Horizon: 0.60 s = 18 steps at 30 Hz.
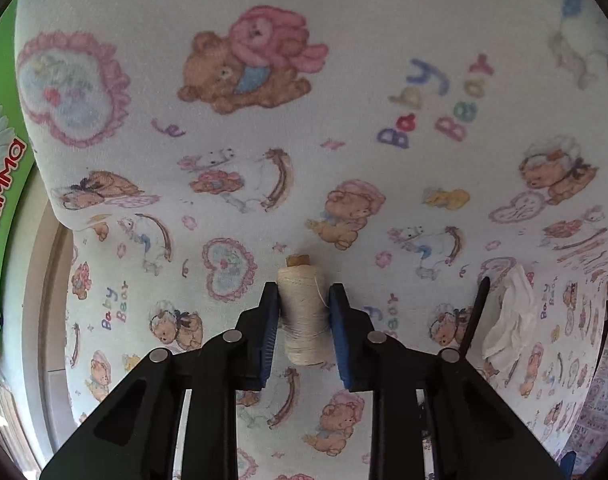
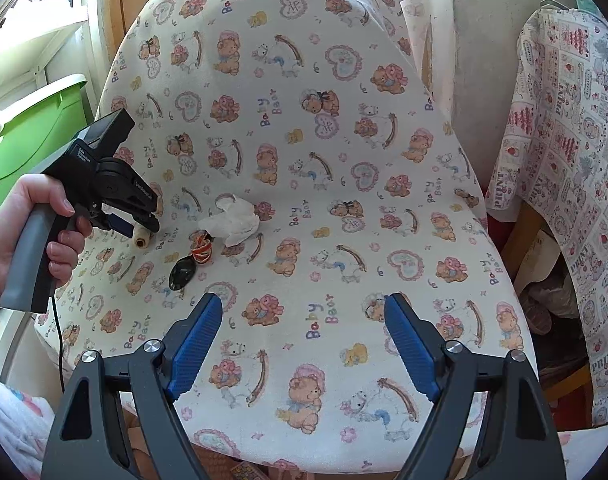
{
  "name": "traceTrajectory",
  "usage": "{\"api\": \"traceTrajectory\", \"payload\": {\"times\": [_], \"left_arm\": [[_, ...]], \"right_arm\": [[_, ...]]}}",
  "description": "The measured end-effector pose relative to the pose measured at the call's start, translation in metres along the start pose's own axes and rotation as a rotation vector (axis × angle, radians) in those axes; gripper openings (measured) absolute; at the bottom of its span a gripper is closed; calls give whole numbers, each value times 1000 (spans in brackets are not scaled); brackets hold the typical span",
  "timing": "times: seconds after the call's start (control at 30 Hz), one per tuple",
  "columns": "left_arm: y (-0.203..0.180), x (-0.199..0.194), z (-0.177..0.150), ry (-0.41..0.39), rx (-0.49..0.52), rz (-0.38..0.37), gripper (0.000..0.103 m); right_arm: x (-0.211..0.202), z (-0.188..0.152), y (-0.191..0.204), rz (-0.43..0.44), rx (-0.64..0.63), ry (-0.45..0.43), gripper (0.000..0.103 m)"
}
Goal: Collect trash
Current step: 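Close the left tool on the cream twine spool, then close the right tool on the orange-red ring item while the left tool holds the spool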
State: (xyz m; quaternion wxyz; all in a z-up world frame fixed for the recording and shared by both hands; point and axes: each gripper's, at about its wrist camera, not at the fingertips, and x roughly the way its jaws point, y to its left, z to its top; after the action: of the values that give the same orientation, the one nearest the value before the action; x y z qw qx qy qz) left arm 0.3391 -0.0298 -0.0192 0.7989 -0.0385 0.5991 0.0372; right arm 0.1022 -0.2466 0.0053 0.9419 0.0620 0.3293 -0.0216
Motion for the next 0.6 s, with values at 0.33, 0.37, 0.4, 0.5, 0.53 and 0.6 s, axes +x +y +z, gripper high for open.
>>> {"api": "traceTrajectory", "payload": {"times": [0.33,0.37,0.4,0.5,0.53,0.6], "left_arm": [[4,-60,-49,-182,160,-49,22],[7,-66,-56,-194,161,-52,22],[11,-72,-64,-204,157,-61,22],[26,-86,-84,-228,139,-108,22],[30,-90,-90,-240,137,-114,22],[33,-98,-104,-276,132,-132,22]], "right_arm": [[5,-7,3,78,47,28,85],[5,-6,4,96,63,22,85],[5,-5,5,107,78,7,85],[6,1,6,187,141,-13,80],[11,5,7,223,157,2,71],[23,14,13,263,163,43,64]]}}
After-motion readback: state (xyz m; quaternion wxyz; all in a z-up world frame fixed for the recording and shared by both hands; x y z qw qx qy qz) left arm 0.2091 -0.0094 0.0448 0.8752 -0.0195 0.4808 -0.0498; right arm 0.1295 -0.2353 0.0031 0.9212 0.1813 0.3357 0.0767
